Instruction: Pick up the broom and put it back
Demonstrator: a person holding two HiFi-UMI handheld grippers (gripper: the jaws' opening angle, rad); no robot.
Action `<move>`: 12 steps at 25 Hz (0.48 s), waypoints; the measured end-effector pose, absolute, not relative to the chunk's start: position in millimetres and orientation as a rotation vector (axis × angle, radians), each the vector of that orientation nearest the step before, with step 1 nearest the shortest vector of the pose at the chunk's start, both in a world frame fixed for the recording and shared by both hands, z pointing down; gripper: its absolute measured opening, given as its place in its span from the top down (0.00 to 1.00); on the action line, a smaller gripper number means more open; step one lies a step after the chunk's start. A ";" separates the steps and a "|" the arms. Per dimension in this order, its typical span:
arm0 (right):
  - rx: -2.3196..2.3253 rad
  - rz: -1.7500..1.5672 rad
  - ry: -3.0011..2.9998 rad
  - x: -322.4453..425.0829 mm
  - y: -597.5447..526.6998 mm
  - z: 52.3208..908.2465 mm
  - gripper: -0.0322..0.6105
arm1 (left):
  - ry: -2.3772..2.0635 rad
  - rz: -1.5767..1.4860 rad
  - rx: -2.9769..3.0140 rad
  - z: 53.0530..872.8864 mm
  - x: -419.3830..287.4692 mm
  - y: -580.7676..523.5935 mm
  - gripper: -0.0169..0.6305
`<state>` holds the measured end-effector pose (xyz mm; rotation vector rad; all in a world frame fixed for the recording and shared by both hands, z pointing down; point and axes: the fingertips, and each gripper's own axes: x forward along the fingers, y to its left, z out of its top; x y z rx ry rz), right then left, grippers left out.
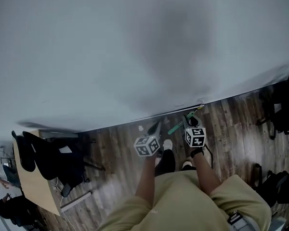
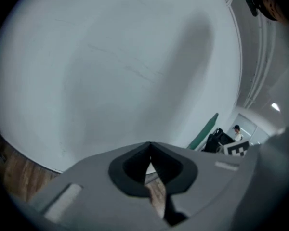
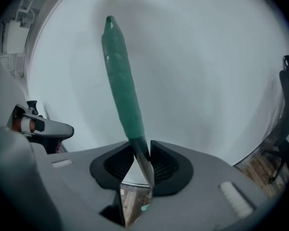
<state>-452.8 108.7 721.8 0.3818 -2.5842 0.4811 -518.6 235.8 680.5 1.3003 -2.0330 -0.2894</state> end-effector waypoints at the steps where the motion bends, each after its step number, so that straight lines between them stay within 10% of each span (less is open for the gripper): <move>1: 0.391 0.474 -2.604 -447.8 104.2 709.0 0.79 | -2.032 -0.280 1.331 670.9 -516.6 228.6 0.97; 12: 0.503 0.374 -2.863 -421.4 41.9 554.8 0.79 | -2.180 -0.088 1.648 550.7 -499.2 159.8 0.97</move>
